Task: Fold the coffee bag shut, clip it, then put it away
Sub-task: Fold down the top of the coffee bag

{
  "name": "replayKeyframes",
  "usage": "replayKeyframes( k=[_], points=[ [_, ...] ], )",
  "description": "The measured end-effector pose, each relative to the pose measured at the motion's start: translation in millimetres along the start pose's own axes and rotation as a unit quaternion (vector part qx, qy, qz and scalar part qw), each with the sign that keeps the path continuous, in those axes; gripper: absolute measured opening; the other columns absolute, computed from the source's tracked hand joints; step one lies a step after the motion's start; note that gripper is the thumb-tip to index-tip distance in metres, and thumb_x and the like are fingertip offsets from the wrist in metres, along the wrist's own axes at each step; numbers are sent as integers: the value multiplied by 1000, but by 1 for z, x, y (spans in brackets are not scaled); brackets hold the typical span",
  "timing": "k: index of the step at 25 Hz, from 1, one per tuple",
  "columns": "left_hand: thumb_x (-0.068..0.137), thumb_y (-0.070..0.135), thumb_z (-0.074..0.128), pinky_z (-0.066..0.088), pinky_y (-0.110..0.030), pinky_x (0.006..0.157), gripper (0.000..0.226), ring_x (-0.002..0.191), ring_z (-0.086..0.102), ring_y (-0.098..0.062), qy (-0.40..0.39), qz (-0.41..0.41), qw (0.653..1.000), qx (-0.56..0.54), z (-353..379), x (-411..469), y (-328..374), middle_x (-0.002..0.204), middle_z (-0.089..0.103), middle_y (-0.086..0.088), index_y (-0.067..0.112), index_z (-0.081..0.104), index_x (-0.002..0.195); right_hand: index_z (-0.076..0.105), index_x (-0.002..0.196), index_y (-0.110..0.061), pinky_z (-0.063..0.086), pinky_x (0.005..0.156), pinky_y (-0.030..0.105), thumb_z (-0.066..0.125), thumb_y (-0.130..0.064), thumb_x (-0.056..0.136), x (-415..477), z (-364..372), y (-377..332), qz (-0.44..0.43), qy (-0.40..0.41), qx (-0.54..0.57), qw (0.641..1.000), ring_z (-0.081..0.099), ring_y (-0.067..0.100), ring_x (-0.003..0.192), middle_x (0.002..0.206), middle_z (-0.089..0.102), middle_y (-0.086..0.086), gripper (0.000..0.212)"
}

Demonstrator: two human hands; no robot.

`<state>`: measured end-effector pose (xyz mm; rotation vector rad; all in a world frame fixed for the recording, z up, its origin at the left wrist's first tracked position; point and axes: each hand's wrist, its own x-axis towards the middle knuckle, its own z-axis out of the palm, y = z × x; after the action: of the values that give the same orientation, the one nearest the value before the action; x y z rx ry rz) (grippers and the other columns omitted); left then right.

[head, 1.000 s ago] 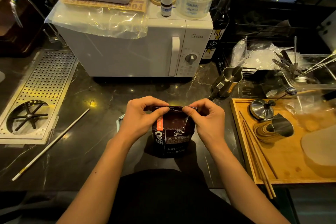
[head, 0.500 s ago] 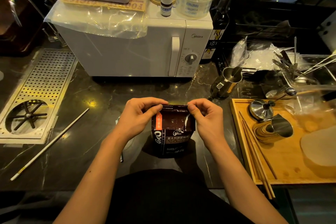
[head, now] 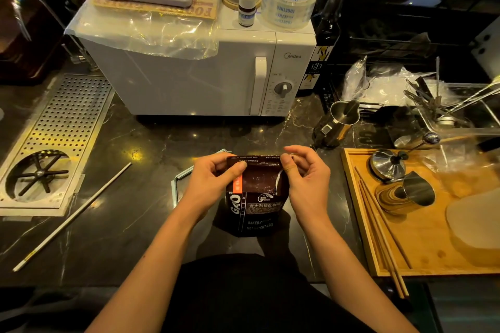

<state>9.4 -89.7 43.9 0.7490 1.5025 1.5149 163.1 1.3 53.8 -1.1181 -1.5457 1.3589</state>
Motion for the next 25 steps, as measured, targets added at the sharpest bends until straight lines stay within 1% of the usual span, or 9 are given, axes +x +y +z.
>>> replayKeyframes(
  k=[4,7,8,11,15,17,21,23,25],
  points=[
    [88,7,64,59,-27,73,12,81,73,-16,14,23,999,32,-2,4,-2,89,75,-13,15,72,92,63,114,-17,61,77,30,64,-12,92,-1,-7,6,31,-73,15,997,72,12,91,95,75,1,22],
    [88,10,65,58,-27,73,11,83,73,-17,13,27,999,38,-3,5,-4,94,73,-20,17,73,92,68,94,-16,57,73,25,64,-8,92,-5,-8,11,41,-98,-2,994,70,8,83,87,73,-3,9],
    [87,11,66,58,-26,73,11,84,73,-17,16,25,999,33,-2,5,-4,96,72,-20,17,73,93,68,88,-13,57,72,29,64,-8,92,-4,-7,13,46,-88,-4,995,69,10,80,83,72,-1,7],
    [86,10,68,57,-25,76,15,92,73,-17,16,16,1000,16,-1,2,-7,99,75,-12,18,73,97,63,86,-1,56,76,49,64,-9,92,-2,-1,14,58,-56,5,997,66,20,78,84,69,20,10],
    [86,7,67,57,-32,84,20,97,72,-19,20,6,1000,-11,0,-1,-13,100,77,-4,16,73,102,62,84,2,55,76,53,64,-9,92,-2,-1,15,54,-55,3,997,65,24,77,85,67,27,13],
    [86,4,66,58,-33,84,20,94,73,-19,31,15,999,-7,0,-1,-12,96,77,-2,18,74,98,63,84,-2,56,75,49,63,-9,92,-4,-1,13,51,-59,-2,997,66,22,78,84,68,22,11],
    [86,-2,64,58,-25,73,22,83,73,-12,60,18,997,-39,-2,-9,-5,84,77,3,17,73,92,68,88,-15,55,72,28,61,-6,93,-5,6,1,31,-100,-2,994,68,9,80,82,70,0,12],
    [84,-2,65,57,-24,70,19,80,72,-12,80,36,995,-41,-11,-12,2,82,77,3,14,72,92,67,99,-10,55,76,26,61,-6,93,-7,13,-10,16,-133,8,991,69,9,86,89,71,-1,9],
    [81,1,68,56,-25,71,16,82,71,-15,104,64,992,-44,-27,-16,12,83,77,2,12,73,92,64,113,-14,56,86,28,66,-8,91,-9,22,-24,-4,-188,25,982,67,8,101,104,70,-2,23]
  ],
)
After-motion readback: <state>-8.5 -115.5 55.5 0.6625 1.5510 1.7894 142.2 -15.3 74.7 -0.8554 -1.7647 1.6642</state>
